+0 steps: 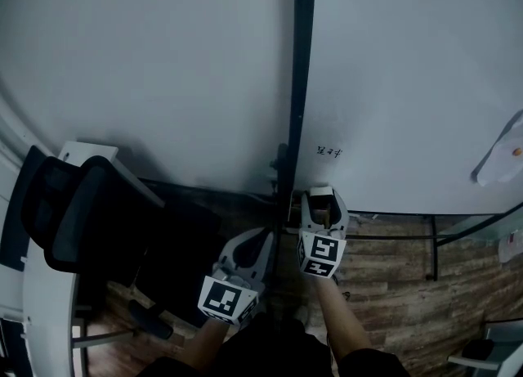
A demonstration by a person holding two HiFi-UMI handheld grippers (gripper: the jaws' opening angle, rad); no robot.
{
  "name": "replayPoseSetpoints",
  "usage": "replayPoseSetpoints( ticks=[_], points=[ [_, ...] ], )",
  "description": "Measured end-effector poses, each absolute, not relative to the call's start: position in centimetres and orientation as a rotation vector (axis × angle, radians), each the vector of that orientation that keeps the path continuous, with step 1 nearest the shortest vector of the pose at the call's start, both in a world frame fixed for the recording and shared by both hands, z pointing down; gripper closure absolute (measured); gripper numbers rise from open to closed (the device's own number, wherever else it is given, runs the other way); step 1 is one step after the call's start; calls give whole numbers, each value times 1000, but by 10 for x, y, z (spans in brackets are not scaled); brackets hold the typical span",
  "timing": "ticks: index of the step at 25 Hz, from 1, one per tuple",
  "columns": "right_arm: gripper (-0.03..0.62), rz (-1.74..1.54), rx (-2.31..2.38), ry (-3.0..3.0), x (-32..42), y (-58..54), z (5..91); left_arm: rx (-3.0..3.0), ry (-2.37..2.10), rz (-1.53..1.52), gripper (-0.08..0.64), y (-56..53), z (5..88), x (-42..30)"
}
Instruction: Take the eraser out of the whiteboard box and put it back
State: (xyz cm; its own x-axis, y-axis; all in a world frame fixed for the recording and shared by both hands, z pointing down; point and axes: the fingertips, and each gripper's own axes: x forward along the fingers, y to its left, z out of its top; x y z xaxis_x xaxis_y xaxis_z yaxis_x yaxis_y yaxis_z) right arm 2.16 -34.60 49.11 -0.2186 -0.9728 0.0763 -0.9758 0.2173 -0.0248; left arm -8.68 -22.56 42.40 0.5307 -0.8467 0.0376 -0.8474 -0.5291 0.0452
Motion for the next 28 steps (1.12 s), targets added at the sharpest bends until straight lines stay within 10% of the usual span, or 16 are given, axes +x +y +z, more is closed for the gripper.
replayPoseSetpoints(
  ticks=[28],
  points=[
    [330,66,1970,-2474,36,-334,448,2702,-1472,-23,555,-228,421,-83]
  ],
)
